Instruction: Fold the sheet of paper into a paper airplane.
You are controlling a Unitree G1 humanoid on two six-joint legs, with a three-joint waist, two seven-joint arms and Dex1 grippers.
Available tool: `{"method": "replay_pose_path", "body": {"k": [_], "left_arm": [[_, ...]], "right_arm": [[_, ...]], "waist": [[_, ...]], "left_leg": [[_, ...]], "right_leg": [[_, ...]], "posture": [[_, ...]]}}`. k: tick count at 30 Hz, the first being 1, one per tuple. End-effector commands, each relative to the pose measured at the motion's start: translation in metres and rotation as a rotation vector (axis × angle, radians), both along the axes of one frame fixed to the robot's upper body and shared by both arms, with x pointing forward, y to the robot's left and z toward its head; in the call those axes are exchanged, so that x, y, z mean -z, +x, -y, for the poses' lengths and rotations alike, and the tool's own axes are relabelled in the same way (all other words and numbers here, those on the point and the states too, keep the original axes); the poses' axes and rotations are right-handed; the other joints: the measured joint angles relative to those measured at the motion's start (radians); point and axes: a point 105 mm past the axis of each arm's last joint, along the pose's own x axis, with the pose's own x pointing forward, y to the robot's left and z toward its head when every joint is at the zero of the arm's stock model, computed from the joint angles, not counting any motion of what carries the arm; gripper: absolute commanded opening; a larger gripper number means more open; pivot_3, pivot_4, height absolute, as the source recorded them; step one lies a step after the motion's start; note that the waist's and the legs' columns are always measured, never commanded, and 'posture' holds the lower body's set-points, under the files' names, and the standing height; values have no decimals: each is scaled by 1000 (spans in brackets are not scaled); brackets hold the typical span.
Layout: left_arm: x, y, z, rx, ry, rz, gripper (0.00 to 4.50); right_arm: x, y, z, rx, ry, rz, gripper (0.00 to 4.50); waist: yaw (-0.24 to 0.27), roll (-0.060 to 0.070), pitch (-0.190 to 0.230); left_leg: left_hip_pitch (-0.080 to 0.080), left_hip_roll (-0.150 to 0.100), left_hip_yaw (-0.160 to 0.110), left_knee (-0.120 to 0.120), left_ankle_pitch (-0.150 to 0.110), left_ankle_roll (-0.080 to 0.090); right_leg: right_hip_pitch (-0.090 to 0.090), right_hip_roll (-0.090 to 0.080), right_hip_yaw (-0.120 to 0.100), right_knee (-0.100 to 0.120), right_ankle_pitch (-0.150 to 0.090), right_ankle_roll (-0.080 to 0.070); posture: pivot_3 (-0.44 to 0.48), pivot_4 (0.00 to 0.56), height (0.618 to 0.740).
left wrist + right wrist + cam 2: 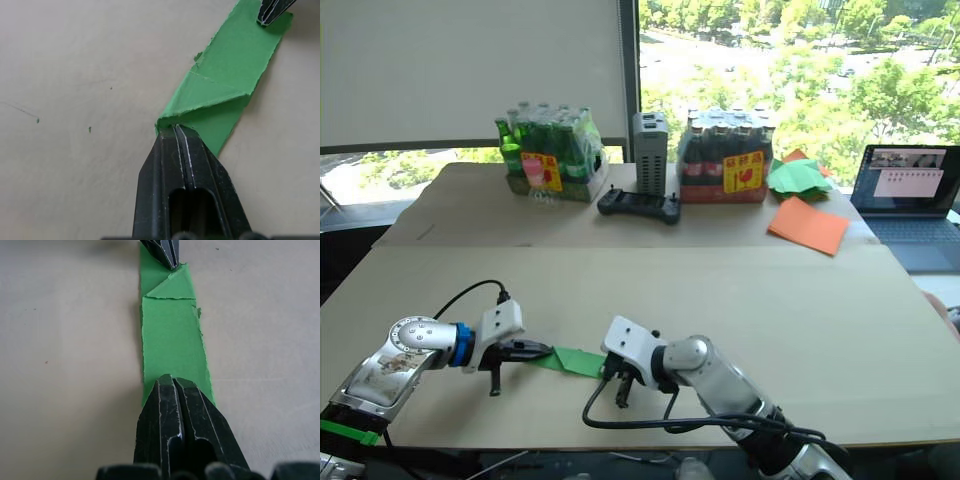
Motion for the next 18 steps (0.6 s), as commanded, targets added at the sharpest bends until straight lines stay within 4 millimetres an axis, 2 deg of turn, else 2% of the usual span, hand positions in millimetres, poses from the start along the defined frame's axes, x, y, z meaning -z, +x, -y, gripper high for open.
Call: {"method": "replay_pose_path", "body": {"k": [1,5,7,11,15,18], "left_arm": [[22,-7,-20,-73,75,-75,0],[10,-3,-18,-96,31,-50,0],[-3,0,-15,-109,-25,-24,0],[-34,3,-6,-133,-194,4,0],[-57,-6,-1,-128,-369,-26,0],[-60,-20,-1,-127,-429,-78,0]], "right_arm": [[22,-4,11,24,-84,-73,55],[21,-2,11,21,-87,-54,55],[16,-1,11,15,-72,-30,55],[-3,0,10,9,-16,24,55],[-26,0,12,31,52,61,55],[-49,-3,12,34,122,89,55]], "waist": [[0,0,0],[-1,0,0],[0,0,0],[2,-2,2],[5,-5,4],[2,-6,5]], "left_leg": [[0,0,0,0,0,0],[0,0,0,0,0,0],[0,0,0,0,0,0],[-4,0,0,0,0,0],[-8,0,-1,0,0,0],[-11,0,-1,0,0,0]], "right_leg": [[0,0,0,0,0,0],[0,0,0,0,0,0],[-1,0,0,0,0,0],[-3,0,0,0,0,0],[-6,-1,-1,-1,4,-7],[-9,-1,-2,-2,4,-7]], "posture": [[0,150,740],[0,150,740],[0,150,740],[0,150,740],[0,150,740],[0,150,740]]}}
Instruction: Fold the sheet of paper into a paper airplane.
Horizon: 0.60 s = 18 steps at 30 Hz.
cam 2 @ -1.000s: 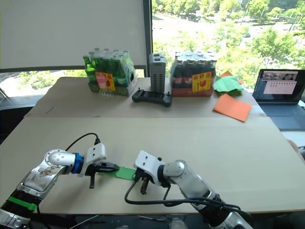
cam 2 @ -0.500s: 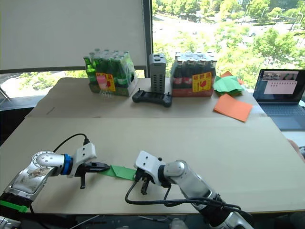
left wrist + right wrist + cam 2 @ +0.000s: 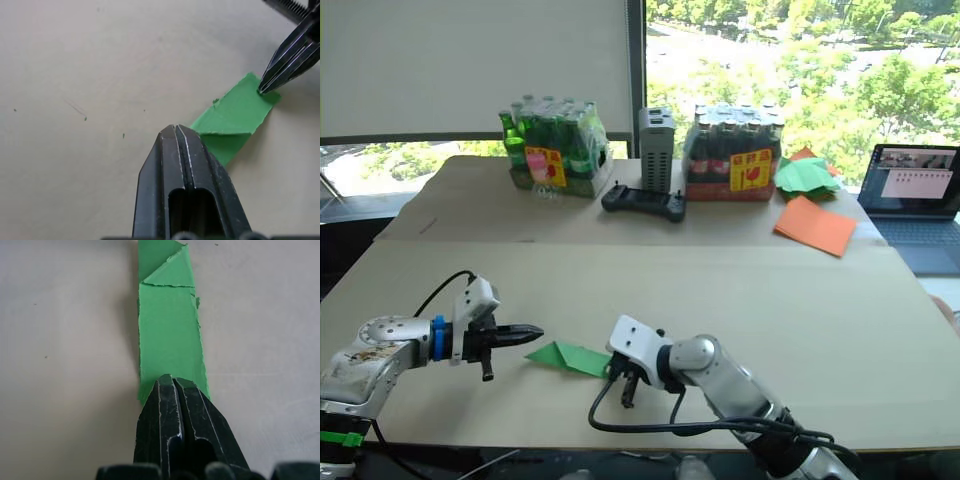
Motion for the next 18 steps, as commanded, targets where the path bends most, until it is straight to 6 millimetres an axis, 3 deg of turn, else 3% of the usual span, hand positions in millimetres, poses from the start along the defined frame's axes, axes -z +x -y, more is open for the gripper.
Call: {"method": "replay_pose_path", "body": {"k": [1,4,8,13,17,18], "left_arm": [[-6,-16,0,21,-45,-22,0],[5,-26,-6,2,-8,-47,0],[2,-33,-2,-4,-38,-45,0],[-1,-36,-6,-27,-58,-53,1310],[0,-37,-5,-28,-44,-53,2809],[-1,-37,-5,-29,-41,-49,3120]], "right_arm": [[-39,-4,0,-1,108,71,55],[-57,-10,2,-2,180,94,55],[-58,-19,10,5,233,88,1287],[-55,-37,11,-60,270,29,2909],[-44,-43,3,-114,281,-67,4387],[-40,-45,-1,-141,280,-100,4500]], "waist": [[-5,0,0],[-5,0,1],[8,-2,2],[6,-2,2],[-4,-3,2],[-4,-3,2]], "left_leg": [[-1,0,0,0,0,0],[-1,1,0,0,0,0],[-2,1,-1,0,0,0],[-2,0,0,0,0,0],[-1,1,0,0,0,0],[-1,1,0,0,0,0]], "right_leg": [[-1,0,0,0,0,0],[-2,1,0,0,0,0],[-2,0,-1,0,0,0],[-1,-1,-1,-1,0,0],[-1,0,-1,0,0,0],[-1,1,-1,0,0,0]], "posture": [[0,150,740],[0,150,740],[0,150,740],[0,150,740],[0,150,740],[0,150,740]]}}
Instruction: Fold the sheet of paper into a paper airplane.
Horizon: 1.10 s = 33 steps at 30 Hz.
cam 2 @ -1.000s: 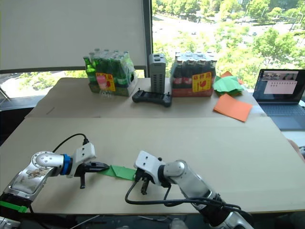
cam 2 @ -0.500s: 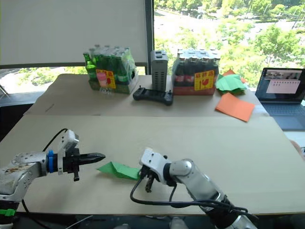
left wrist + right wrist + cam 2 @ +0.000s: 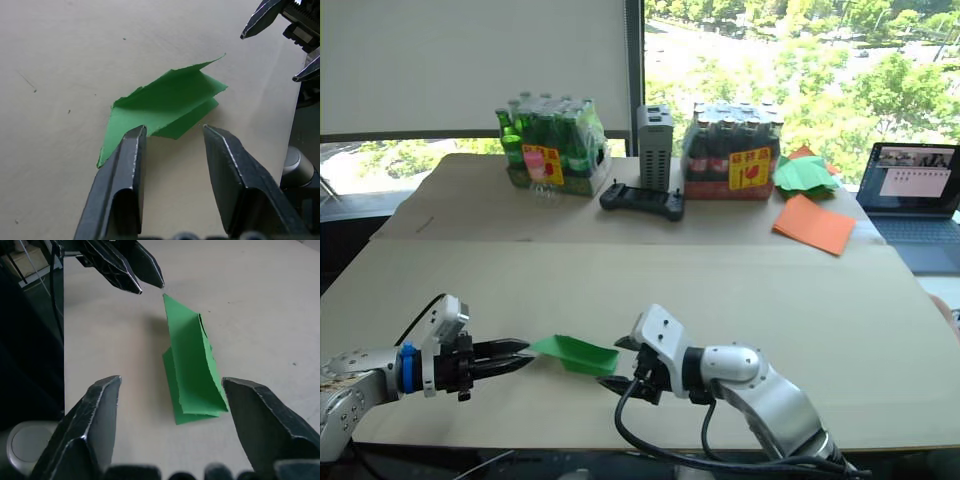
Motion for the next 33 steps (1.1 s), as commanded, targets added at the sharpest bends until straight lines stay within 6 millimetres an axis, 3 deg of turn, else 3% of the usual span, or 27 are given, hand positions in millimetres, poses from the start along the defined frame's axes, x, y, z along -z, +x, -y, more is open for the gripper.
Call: {"method": "replay_pose_path", "body": {"k": [1,4,8,11,18,33], "left_arm": [[-12,1,2,10,19,49,3446],[-16,2,4,13,14,57,4475],[-19,2,10,22,3,65,4475],[-19,3,12,19,-1,72,4475],[-19,4,15,18,-13,88,4475],[-23,3,26,27,-30,100,4475]], "right_arm": [[-2,-11,-16,-116,54,-52,4500],[0,-12,-21,-151,66,-87,4500],[14,-3,-28,-156,17,-99,4500],[12,18,-32,-101,24,-63,4500],[14,54,-22,25,3,-51,4500],[-29,60,-31,34,104,42,4500]], "waist": [[0,0,0],[2,0,0],[3,0,0],[1,0,0],[3,0,0],[3,0,0]], "left_leg": [[0,0,0,0,0,0],[0,0,0,0,0,0],[0,0,0,0,0,0],[0,0,0,0,0,0],[0,0,0,0,0,0],[-1,0,0,0,0,0]], "right_leg": [[0,0,0,0,0,0],[0,0,0,0,0,0],[1,0,0,0,0,0],[0,0,0,0,0,-1],[0,0,0,0,1,-1],[0,0,0,1,1,-1]], "posture": [[0,150,740],[0,150,740],[0,150,740],[0,150,740],[0,150,740],[0,150,740]]}}
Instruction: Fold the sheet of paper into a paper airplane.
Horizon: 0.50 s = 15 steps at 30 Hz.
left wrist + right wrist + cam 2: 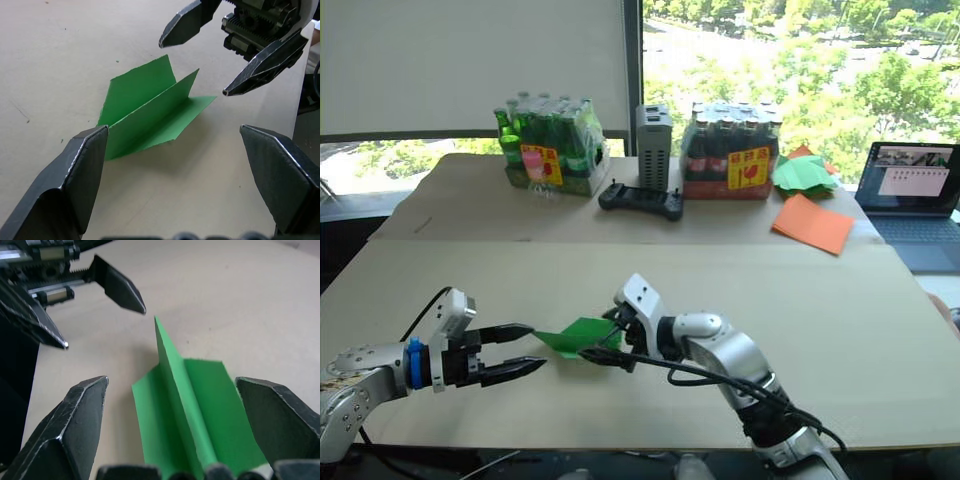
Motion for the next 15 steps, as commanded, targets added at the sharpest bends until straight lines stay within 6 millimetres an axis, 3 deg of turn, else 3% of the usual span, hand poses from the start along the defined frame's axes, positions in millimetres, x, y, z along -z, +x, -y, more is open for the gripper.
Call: {"method": "replay_pose_path", "body": {"k": [1,2,5,13,15], "left_arm": [[-10,0,9,21,-17,33,4475],[-10,0,9,21,-18,34,4475],[-12,1,12,20,-19,34,4500],[-18,3,14,16,-19,30,4500],[-18,2,15,16,-18,27,4500]], "right_arm": [[-16,3,-1,7,4,89,4500],[-15,3,-2,0,-13,112,4500],[-7,3,-2,-25,-94,212,3696],[10,-2,-6,-70,-160,275,895],[12,-2,-6,-71,-166,284,895]], "waist": [[1,0,0],[1,0,0],[1,0,0],[-2,0,0],[0,0,0]], "left_leg": [[0,0,0,0,0,0],[0,0,0,0,0,0],[0,0,0,0,0,0],[0,0,0,0,0,0],[0,0,0,0,0,0]], "right_leg": [[0,0,0,0,0,0],[0,0,0,0,0,0],[0,0,0,0,0,0],[0,0,0,0,0,0],[0,0,0,0,0,0]], "posture": [[0,150,740],[0,150,740],[0,150,740],[0,150,740],[0,150,740]]}}
